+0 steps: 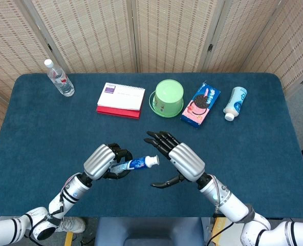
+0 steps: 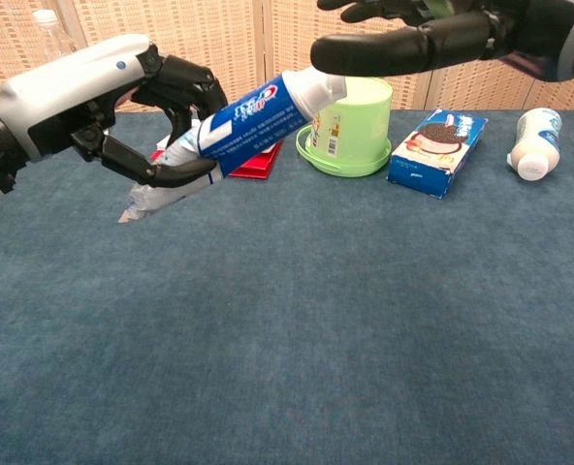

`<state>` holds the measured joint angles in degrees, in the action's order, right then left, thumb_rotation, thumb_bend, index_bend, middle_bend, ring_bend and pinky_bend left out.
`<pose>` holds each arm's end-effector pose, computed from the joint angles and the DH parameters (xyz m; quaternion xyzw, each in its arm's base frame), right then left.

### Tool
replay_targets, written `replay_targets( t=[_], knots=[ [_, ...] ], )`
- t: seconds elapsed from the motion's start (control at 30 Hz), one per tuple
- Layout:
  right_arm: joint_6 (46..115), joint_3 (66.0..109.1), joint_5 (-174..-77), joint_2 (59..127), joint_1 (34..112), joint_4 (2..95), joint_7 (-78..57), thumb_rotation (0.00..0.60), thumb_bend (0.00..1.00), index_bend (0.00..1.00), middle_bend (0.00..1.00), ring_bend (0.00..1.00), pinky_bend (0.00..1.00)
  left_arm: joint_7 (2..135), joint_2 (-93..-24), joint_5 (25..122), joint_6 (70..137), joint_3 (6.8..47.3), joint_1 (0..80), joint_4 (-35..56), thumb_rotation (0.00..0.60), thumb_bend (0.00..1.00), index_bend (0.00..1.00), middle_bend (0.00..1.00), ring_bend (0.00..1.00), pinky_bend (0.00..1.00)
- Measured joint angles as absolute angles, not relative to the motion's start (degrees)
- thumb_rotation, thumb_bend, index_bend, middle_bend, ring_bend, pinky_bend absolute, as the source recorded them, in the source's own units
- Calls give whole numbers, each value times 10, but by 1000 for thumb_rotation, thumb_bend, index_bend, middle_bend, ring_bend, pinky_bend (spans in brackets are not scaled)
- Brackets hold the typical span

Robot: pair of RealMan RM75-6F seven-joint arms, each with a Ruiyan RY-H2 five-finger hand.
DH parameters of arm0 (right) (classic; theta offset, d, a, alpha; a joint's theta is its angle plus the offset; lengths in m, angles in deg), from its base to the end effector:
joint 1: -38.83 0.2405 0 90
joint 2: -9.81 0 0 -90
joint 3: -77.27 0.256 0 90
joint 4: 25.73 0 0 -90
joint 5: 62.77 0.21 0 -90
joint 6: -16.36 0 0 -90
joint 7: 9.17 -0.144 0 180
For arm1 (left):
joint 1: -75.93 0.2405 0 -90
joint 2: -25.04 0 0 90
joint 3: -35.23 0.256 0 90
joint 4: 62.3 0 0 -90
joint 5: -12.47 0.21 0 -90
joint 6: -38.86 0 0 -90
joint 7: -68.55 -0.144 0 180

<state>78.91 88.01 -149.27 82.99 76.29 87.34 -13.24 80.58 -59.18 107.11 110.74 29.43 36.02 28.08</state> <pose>-0.0649 -0.2680 0.0661 0.6956 -0.4067 0.5584 0.1971 -0.1006 0.2946 0.0266 -0.6997 -0.3471 -0.5855 0.2172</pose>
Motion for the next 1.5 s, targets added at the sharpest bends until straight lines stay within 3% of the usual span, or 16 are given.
replay_targets(
  t=[0.53,1.5],
  knots=[
    [793,889,-1484,882,781,839,-129,225,0,0,0,0,0,830,-607,1058,1109,274,351,276,600,495,710,774,675,504],
    [793,896,-1475,922,804,817,-102,223,0,0,0,0,0,820,-600,1036,1092,258,339,291,600,496,712,779,680,504]
  ],
)
